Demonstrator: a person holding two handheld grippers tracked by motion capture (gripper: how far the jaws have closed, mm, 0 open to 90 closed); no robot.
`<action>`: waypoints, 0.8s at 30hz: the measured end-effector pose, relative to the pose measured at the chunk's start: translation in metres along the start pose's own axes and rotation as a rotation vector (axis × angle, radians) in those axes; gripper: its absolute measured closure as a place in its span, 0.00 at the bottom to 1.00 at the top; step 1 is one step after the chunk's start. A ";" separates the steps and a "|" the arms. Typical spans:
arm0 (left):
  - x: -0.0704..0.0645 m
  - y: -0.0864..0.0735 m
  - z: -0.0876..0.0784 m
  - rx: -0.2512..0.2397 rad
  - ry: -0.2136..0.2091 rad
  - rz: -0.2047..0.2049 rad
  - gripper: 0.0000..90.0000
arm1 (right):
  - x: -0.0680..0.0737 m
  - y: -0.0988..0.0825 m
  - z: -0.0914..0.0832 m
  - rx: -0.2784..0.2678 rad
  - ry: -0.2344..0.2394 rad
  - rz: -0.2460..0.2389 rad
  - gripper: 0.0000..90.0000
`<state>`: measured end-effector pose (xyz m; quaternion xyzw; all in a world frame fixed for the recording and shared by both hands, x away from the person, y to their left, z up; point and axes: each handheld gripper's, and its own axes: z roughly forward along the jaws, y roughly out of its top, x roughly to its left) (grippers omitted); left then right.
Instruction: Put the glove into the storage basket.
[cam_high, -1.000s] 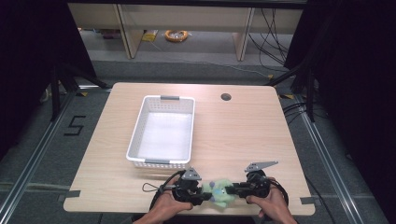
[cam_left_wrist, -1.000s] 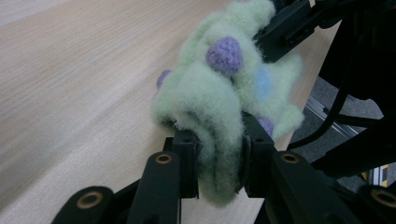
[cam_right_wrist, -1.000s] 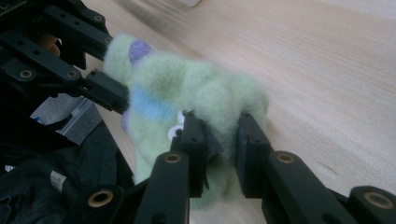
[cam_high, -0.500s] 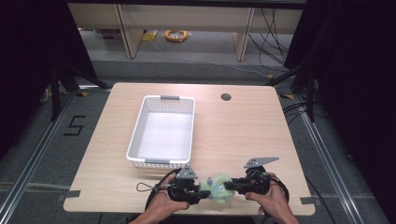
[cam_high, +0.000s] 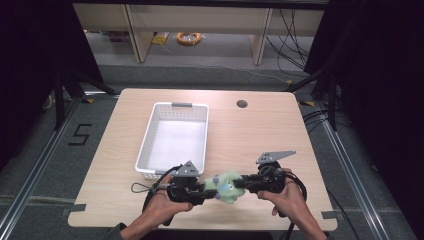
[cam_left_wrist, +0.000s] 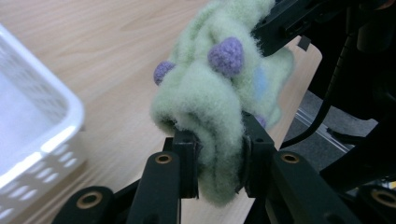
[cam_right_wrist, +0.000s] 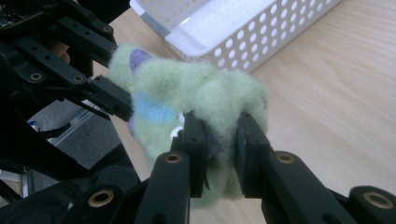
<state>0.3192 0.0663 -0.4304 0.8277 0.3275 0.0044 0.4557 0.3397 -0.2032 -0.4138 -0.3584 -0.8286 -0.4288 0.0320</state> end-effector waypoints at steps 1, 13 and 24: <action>0.001 0.001 -0.001 0.000 -0.002 0.000 0.80 | 0.001 0.003 0.001 -0.005 -0.009 -0.005 0.86; 0.027 0.020 -0.035 -0.011 0.045 -0.063 0.80 | 0.006 0.053 0.014 0.016 0.021 -0.038 0.86; 0.074 0.033 -0.066 -0.019 0.105 -0.154 0.80 | 0.005 0.116 0.052 0.051 0.039 -0.040 0.86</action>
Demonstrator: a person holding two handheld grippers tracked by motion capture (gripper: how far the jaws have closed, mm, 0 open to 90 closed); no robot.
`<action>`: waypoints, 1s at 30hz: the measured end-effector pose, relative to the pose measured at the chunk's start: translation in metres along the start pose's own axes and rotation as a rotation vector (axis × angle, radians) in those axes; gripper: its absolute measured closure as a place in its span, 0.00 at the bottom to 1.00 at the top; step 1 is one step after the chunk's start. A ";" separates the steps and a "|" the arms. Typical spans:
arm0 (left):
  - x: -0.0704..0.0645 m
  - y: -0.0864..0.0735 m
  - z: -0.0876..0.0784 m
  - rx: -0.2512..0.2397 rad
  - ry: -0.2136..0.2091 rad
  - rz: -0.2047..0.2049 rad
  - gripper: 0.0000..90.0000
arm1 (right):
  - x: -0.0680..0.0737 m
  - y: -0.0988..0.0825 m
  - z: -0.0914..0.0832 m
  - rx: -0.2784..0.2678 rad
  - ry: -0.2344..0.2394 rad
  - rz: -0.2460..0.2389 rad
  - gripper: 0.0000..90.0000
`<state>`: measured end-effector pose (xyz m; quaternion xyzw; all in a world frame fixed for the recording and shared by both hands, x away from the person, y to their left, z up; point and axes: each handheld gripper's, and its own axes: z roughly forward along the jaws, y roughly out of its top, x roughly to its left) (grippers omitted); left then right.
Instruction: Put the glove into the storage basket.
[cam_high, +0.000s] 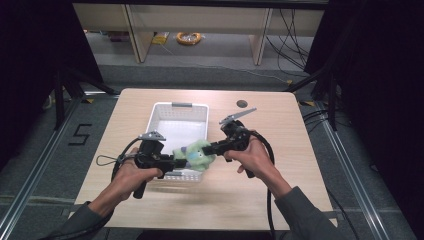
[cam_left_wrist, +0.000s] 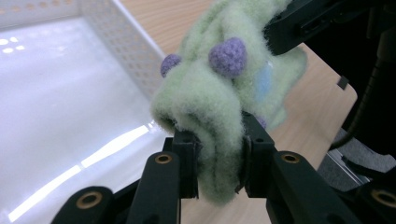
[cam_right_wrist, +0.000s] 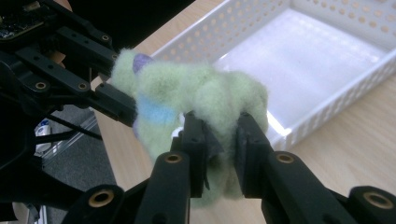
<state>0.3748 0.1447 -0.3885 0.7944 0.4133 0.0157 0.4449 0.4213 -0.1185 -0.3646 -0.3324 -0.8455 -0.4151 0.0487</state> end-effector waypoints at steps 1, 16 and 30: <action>0.005 0.001 -0.001 0.004 0.000 -0.007 0.80 | -0.001 0.005 0.004 0.002 0.000 -0.005 0.86; 0.055 0.001 0.005 0.063 0.042 -0.098 0.80 | -0.015 0.040 0.054 0.095 -0.020 0.041 0.86; 0.081 -0.011 0.023 0.122 0.073 -0.164 0.79 | -0.033 0.042 0.096 0.172 -0.036 0.087 0.86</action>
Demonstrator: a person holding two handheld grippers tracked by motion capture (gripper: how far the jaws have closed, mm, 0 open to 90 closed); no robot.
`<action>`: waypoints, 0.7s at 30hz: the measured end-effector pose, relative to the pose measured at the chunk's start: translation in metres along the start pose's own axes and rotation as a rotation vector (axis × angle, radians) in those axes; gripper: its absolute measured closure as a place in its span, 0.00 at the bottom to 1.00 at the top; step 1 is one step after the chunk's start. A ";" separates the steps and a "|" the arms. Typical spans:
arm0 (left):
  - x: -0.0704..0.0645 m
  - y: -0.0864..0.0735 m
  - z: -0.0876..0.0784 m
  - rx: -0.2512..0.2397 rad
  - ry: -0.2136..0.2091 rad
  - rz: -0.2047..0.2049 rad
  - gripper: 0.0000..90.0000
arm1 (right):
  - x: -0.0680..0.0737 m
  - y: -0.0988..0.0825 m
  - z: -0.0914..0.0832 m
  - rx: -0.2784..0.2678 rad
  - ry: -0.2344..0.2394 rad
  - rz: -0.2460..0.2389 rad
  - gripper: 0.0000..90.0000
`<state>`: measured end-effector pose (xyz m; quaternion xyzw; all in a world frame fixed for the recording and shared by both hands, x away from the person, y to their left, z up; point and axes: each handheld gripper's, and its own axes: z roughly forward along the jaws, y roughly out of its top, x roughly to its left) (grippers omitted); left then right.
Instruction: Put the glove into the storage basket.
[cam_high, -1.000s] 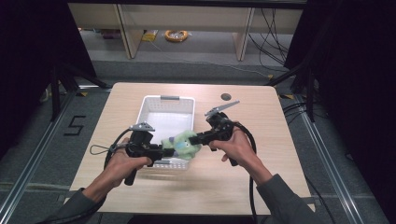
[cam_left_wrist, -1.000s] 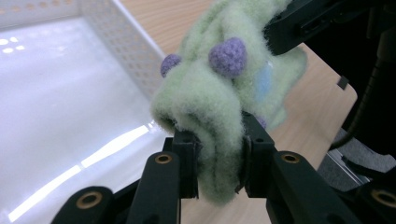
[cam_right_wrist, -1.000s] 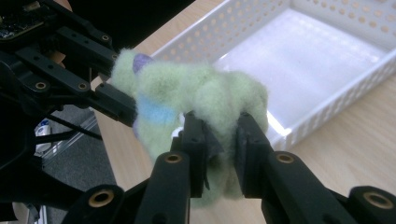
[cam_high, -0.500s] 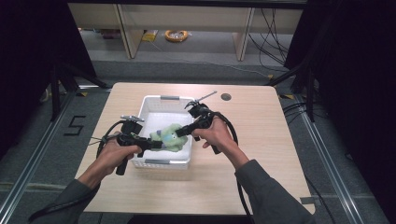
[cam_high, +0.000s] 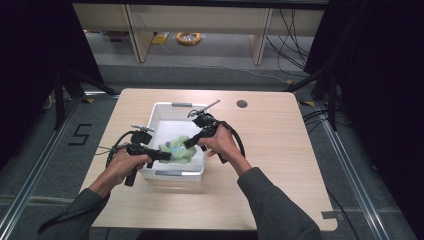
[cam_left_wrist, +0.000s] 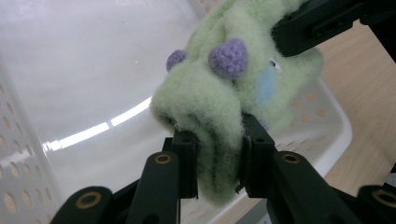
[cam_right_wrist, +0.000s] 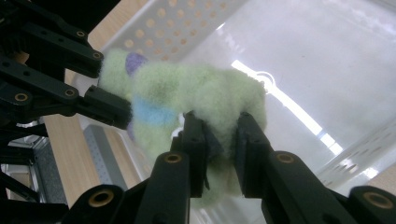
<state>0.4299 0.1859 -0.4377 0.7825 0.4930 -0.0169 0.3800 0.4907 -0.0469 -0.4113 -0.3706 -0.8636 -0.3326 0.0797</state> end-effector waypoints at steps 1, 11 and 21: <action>0.001 -0.001 0.001 0.005 0.000 0.000 0.79 | -0.001 0.000 0.002 0.005 -0.012 -0.004 0.86; 0.008 -0.010 0.016 0.051 0.028 -0.016 0.76 | -0.007 -0.003 0.023 0.070 -0.038 -0.003 0.86; 0.007 -0.009 0.013 0.061 0.090 0.026 0.58 | -0.010 -0.002 0.037 0.102 -0.082 0.002 0.86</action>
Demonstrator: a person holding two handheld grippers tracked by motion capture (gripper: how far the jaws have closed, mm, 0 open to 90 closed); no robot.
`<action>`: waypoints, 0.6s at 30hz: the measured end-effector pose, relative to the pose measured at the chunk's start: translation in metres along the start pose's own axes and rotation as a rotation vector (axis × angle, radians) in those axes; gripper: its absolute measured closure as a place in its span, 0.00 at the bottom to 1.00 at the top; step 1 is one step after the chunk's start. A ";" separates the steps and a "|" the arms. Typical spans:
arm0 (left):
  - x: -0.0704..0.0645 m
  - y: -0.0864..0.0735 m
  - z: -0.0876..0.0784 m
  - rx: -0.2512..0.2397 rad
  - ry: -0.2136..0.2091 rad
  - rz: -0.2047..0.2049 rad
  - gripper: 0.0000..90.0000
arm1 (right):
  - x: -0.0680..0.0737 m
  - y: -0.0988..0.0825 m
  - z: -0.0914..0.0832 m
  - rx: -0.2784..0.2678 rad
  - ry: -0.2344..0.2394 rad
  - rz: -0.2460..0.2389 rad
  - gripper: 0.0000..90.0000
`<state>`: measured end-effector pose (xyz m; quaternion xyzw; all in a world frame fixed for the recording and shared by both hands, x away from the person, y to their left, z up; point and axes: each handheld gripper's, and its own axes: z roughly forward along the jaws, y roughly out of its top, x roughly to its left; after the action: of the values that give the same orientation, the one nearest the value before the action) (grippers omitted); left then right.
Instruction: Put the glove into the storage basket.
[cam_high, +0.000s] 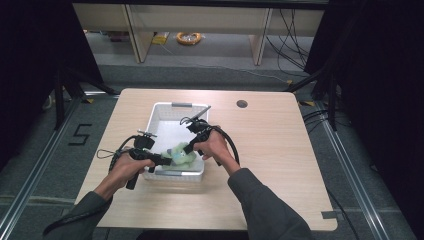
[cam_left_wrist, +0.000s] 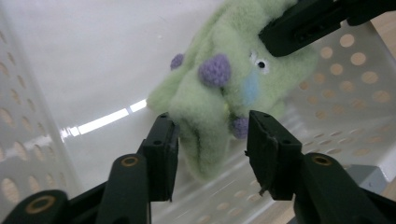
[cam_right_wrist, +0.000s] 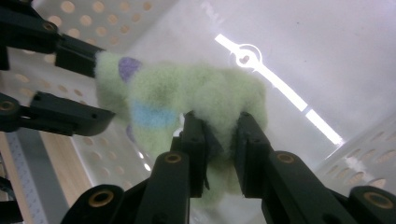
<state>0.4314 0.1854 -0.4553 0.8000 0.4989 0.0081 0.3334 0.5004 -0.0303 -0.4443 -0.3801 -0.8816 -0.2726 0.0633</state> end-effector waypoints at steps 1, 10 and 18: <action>0.001 0.000 -0.001 -0.015 0.015 0.000 0.57 | -0.001 0.000 0.001 0.002 -0.010 -0.002 0.86; -0.003 0.005 -0.018 -0.092 0.015 0.005 0.51 | 0.001 0.003 0.007 0.021 -0.054 -0.009 0.83; -0.016 0.003 -0.029 -0.130 0.012 0.017 0.46 | 0.001 0.007 0.008 0.031 -0.112 -0.050 0.68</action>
<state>0.4156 0.1871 -0.4256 0.7809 0.4924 0.0479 0.3815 0.5053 -0.0216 -0.4474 -0.3714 -0.8971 -0.2389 0.0131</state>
